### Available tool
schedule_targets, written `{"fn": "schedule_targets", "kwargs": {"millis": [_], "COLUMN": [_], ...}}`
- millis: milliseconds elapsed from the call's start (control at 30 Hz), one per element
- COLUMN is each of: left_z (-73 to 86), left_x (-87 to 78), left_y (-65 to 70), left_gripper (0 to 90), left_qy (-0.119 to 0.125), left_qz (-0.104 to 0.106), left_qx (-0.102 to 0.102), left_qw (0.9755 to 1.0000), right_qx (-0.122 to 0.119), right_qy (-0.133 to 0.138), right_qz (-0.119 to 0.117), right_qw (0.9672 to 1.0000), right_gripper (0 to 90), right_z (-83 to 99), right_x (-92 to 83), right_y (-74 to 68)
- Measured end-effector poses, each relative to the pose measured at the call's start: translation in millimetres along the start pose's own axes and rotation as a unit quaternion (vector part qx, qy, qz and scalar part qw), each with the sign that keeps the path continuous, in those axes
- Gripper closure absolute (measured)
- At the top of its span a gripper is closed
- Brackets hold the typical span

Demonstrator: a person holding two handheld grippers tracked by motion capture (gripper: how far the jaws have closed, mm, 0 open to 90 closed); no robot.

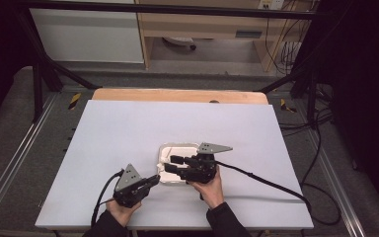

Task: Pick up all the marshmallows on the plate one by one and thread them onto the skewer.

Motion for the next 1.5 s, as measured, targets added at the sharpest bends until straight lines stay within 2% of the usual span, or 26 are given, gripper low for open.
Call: {"fn": "schedule_targets", "kwargs": {"millis": [67, 200, 333, 467, 500, 600, 867, 967, 1067, 1200, 1267, 1433, 1500], "left_z": [0.6, -0.6, 0.4, 2.3, 2.3, 0.8, -0.2, -1.1, -2.1, -2.4, -2.8, -3.2, -3.4], "left_x": [-1.8, -5.5, -6.2, -6.2, -7.4, -10.1, -18.7, -22.1, -26.0, -30.3, -32.0, -33.8, -34.2], "left_y": [-4.2, -6.4, -9.0, -11.2, -13.0, -15.2, -22.5, -25.8, -29.6, -35.2, -37.6, -41.1, -41.8], "left_gripper": [88.9, 88.8, 88.8, 88.7, 88.6, 88.6, 88.3, 88.2, 88.2, 88.0, 88.0, 88.0, 88.0], "left_qy": [-0.002, 0.002, -0.006, -0.019, -0.021, -0.021, -0.035, -0.038, -0.039, -0.046, -0.048, -0.054, -0.054], "left_qz": [-0.004, -0.005, -0.007, -0.006, -0.013, -0.012, -0.018, -0.023, -0.028, -0.035, -0.037, -0.039, -0.039], "left_qx": [-0.005, -0.004, -0.005, -0.005, -0.005, -0.006, -0.003, -0.002, -0.003, -0.005, -0.004, -0.003, -0.003], "left_qw": [1.0000, 1.0000, 0.9999, 0.9998, 0.9997, 0.9997, 0.9992, 0.9990, 0.9988, 0.9983, 0.9982, 0.9978, 0.9978], "right_qx": [-0.010, -0.036, -0.064, -0.077, -0.082, -0.095, -0.083, -0.081, -0.072, -0.078, -0.075, -0.074, -0.081], "right_qy": [-0.015, -0.044, -0.075, -0.110, -0.117, -0.131, -0.144, -0.155, -0.158, -0.171, -0.173, -0.195, -0.204], "right_qz": [0.003, 0.028, 0.050, 0.066, 0.069, 0.081, 0.090, 0.098, 0.099, 0.106, 0.103, 0.109, 0.110], "right_qw": [0.9998, 0.9980, 0.9939, 0.9887, 0.9873, 0.9836, 0.9820, 0.9798, 0.9797, 0.9764, 0.9766, 0.9719, 0.9694], "right_gripper": [46.0, 30.0, 17.5, 9.9, 8.7, 6.9, 5.0, 4.7, 4.7, 5.1, 6.0, 11.4, 14.8], "right_z": [1.7, 7.0, 14.5, 20.4, 21.4, 22.7, 22.5, 22.9, 22.6, 22.2, 21.9, 23.6, 23.8], "right_x": [-1.6, -4.7, -7.6, -10.1, -10.6, -11.9, -10.5, -7.6, -3.6, 4.3, 9.7, 25.7, 32.9], "right_y": [0.2, 5.8, 13.9, 21.3, 22.8, 26.5, 34.0, 37.8, 40.6, 43.7, 44.3, 48.8, 51.4]}}
Point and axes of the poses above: each handheld gripper's, and its own axes: x roughly forward along the jaws, z roughly out of its underside, y roughly to its right, the point moved 7 cm from there along x, roughly forward along the jaws, and after that the axes turned 14 degrees about -x, right-handed, at the moved point
